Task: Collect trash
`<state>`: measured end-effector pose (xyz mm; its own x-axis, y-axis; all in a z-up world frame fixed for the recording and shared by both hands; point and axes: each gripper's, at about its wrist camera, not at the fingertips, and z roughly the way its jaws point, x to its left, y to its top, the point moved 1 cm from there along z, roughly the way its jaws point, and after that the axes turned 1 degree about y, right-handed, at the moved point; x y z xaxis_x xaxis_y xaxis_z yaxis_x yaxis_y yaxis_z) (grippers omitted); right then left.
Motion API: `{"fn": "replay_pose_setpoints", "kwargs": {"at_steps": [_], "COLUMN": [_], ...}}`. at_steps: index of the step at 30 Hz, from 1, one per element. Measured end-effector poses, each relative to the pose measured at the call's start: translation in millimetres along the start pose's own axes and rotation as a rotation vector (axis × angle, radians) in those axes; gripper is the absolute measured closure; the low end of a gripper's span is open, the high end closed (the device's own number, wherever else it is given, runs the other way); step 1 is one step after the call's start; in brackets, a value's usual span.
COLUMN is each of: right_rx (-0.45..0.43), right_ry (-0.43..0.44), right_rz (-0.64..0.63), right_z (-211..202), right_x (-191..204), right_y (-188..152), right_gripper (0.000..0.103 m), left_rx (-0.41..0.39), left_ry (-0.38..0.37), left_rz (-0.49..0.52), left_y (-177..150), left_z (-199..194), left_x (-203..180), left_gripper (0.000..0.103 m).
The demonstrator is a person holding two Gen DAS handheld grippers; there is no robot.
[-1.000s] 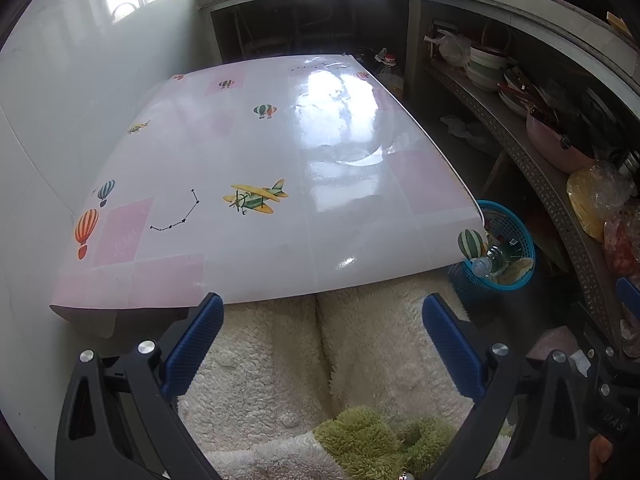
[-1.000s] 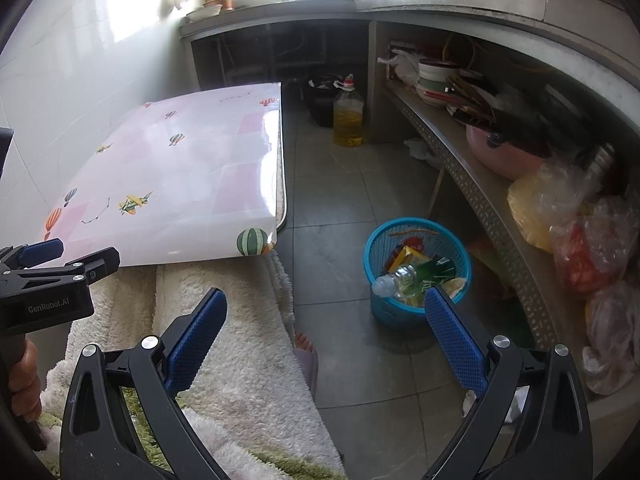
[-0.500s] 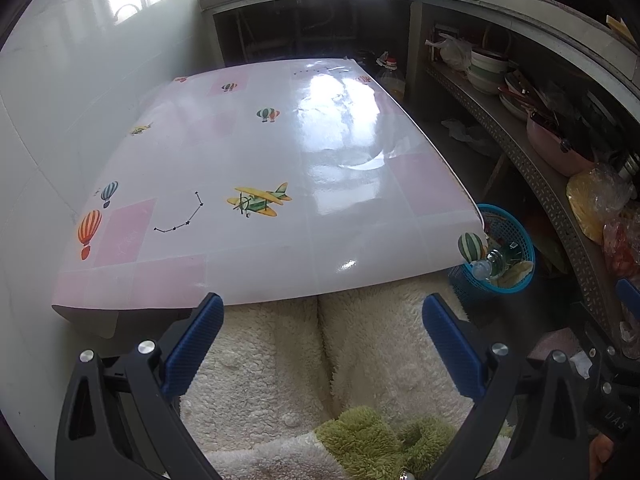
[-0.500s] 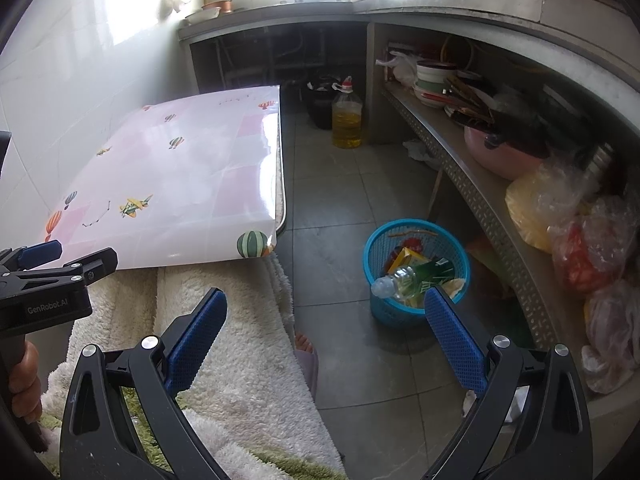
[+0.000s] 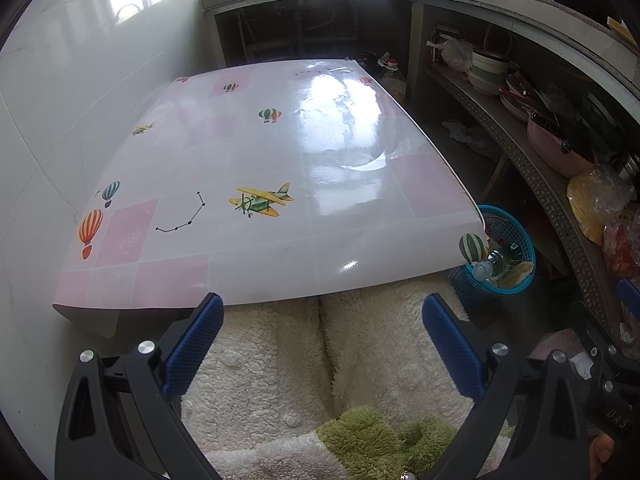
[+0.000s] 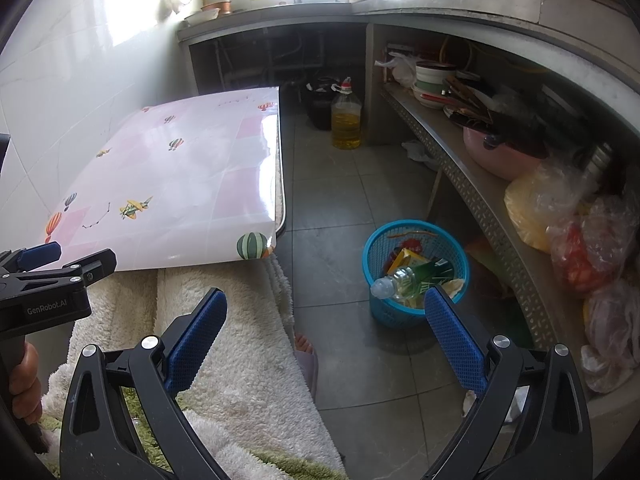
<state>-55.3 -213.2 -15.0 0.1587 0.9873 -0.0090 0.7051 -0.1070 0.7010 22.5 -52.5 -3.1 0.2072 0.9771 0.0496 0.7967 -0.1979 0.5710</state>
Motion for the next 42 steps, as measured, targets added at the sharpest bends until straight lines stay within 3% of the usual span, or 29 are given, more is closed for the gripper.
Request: {"fn": "replay_pose_setpoints", "kwargs": {"at_steps": [42], "right_rx": [-0.001], "right_ry": [-0.01], "right_rz": [0.015], "right_z": [-3.4], "right_x": [-2.4], "right_y": [2.2], "right_gripper": [0.008], "left_rx": [-0.001], "left_ry": [0.0], "left_rz": [-0.004], "left_y": [1.0], "left_z": [-2.0], "left_x": [0.9], "left_gripper": [0.006]}}
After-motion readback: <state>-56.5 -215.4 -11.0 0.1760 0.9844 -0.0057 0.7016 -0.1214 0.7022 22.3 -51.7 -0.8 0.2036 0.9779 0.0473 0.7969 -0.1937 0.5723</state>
